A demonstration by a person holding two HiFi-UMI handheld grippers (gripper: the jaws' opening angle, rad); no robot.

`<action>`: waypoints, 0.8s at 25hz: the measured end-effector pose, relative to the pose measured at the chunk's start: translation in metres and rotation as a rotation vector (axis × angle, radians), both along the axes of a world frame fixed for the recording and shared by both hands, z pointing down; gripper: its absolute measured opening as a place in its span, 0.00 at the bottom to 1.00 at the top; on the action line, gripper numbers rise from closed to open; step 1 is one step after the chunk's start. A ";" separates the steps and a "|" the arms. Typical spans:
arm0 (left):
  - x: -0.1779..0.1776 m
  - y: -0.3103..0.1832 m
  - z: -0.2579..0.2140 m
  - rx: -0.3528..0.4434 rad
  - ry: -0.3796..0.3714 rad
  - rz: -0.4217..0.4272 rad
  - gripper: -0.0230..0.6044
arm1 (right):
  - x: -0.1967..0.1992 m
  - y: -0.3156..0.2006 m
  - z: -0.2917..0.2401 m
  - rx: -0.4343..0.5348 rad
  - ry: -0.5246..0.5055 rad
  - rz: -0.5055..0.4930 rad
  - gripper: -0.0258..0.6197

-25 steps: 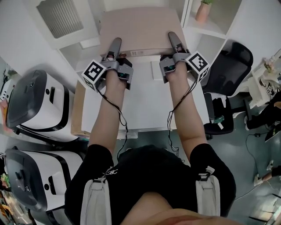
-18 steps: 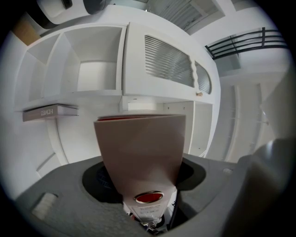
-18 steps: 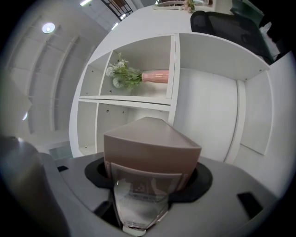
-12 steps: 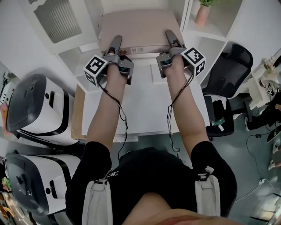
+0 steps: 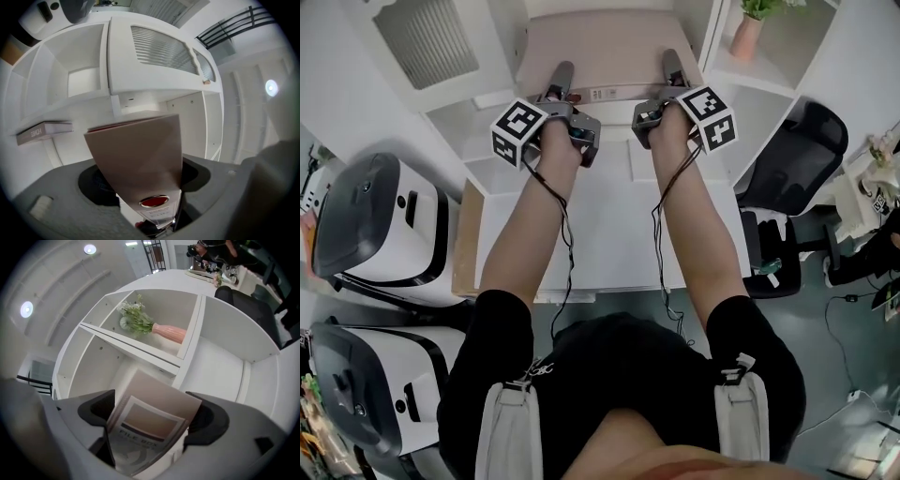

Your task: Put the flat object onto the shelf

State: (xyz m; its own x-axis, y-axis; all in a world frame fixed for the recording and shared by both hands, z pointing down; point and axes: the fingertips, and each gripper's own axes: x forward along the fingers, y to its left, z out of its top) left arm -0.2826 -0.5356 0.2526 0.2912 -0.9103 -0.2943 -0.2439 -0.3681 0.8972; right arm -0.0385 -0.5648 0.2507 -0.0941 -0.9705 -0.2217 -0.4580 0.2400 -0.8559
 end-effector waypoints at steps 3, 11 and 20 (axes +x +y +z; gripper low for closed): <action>-0.003 -0.009 -0.006 -0.006 -0.026 -0.013 0.57 | 0.002 -0.007 -0.005 -0.002 0.015 0.042 0.76; -0.009 -0.033 -0.015 -0.035 -0.052 -0.043 0.60 | 0.012 -0.020 -0.024 0.012 0.205 0.223 0.81; -0.007 -0.042 -0.013 -0.176 -0.048 -0.039 0.61 | 0.021 -0.027 -0.036 0.000 0.296 0.324 0.82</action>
State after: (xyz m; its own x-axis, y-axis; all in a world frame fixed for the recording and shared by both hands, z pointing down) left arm -0.2901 -0.5772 0.2398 0.2645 -0.9574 -0.1160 -0.2993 -0.1959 0.9338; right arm -0.0178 -0.5920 0.2146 0.1553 -0.9605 -0.2311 -0.7350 0.0439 -0.6766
